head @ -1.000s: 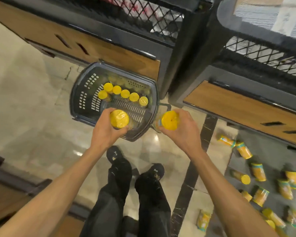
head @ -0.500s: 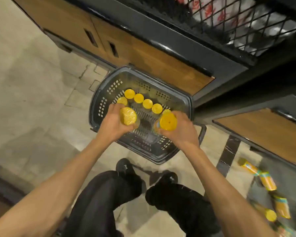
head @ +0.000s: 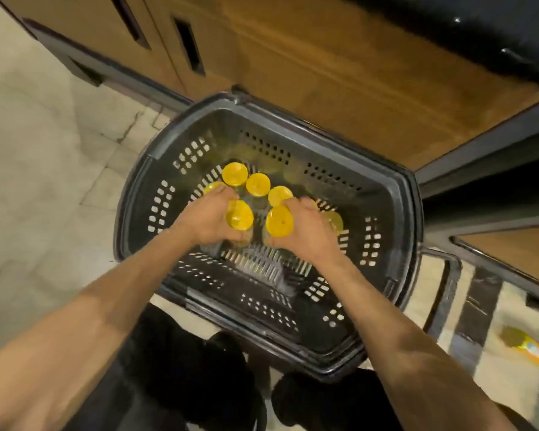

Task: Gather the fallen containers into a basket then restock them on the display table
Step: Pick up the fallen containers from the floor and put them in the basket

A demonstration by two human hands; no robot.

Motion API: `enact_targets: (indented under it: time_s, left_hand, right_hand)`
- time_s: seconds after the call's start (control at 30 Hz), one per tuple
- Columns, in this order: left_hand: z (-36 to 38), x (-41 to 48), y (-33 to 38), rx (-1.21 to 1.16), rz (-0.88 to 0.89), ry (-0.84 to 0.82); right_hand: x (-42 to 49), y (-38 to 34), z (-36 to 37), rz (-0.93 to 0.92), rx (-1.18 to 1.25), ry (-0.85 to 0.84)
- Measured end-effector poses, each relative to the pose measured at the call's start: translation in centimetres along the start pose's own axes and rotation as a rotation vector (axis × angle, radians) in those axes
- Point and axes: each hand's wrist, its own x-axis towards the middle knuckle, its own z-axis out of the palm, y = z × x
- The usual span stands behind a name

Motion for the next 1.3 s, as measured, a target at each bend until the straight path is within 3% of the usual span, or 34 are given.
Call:
enact_targets:
  time_s: [0.47, 0.83, 1.3]
  left_hand:
    - [3.3, 9.5, -4.4, 0.284, 0.131, -0.048]
    - [5.9, 11.1, -5.0, 0.529, 0.198, -0.125]
    - [5.7, 10.9, -5.3, 0.616, 0.189, -0.086]
  right_hand:
    - [9.0, 2.8, 8.2, -0.083, -0.274, -0.059]
    - [10.7, 3.3, 10.6, -0.138, -0.333, -0.003]
    - [10.1, 3.6, 12.5, -0.174, -0.43, 0.09]
